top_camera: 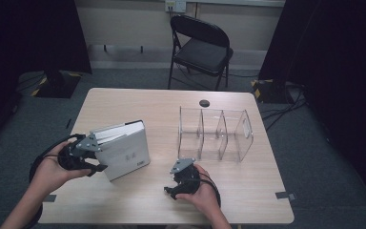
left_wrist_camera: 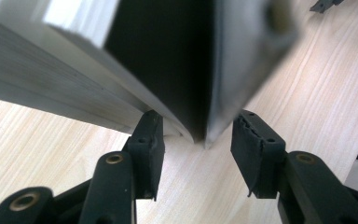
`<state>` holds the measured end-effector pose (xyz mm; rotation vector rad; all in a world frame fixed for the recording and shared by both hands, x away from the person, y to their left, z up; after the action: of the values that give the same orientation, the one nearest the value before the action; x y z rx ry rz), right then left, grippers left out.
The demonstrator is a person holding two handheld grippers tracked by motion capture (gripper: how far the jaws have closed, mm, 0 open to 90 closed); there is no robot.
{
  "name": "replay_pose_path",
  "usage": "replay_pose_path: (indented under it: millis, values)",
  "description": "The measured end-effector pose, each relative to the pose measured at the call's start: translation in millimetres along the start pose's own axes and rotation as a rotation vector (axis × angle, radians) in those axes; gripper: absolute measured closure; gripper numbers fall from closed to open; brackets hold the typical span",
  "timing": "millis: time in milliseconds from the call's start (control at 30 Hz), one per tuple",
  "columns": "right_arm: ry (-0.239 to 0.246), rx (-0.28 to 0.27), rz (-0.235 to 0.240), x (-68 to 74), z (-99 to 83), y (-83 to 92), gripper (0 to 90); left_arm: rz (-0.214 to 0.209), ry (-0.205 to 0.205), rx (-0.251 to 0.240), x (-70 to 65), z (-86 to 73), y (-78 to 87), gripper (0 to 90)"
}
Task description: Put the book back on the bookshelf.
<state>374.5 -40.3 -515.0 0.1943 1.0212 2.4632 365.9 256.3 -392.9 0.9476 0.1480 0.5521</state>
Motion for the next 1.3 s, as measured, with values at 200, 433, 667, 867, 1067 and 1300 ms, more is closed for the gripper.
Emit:
replay_pose_path:
  millis: [200, 433, 667, 867, 1067, 1300]
  values:
    - [0.024, 0.009, 0.019, -3.4, 12.5, 0.0, 16.6, 0.006, 0.011, -0.01, -0.7, -1.0, -0.6, 51.2]
    - [0.042, 0.002, 0.063, -6.1, 36.1, 2.4, 16.7, 0.008, 0.017, -0.017, -0.6, -1.9, -0.9, 49.8]
    - [0.056, 0.001, 0.086, -7.9, 58.2, 2.0, 17.1, 0.018, 0.036, -0.02, 0.9, -6.4, -0.8, 46.8]
    - [0.058, 0.008, 0.102, -12.8, 70.5, 3.2, 17.1, 0.027, 0.046, -0.029, 0.8, -9.7, 2.5, 45.2]
    - [0.073, -0.002, 0.116, -17.2, 83.6, 8.0, 17.1, 0.027, 0.048, -0.035, 0.3, -12.4, 1.7, 43.8]
    - [0.109, 0.001, 0.123, -19.9, 100.1, 14.1, 17.1, 0.043, 0.057, -0.034, -0.6, -15.8, 3.0, 42.3]
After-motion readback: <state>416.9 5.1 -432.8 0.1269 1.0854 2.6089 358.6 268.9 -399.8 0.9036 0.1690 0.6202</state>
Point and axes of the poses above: each handheld gripper's, and its own axes: y roughly backward along the jaws, z roughly out of its top, x roughly to its left, the point moved 4 cm from there along -y, roughly forward along the jaws, and after that the axes turned 5 degrees about -x, right-handed, at the moved point
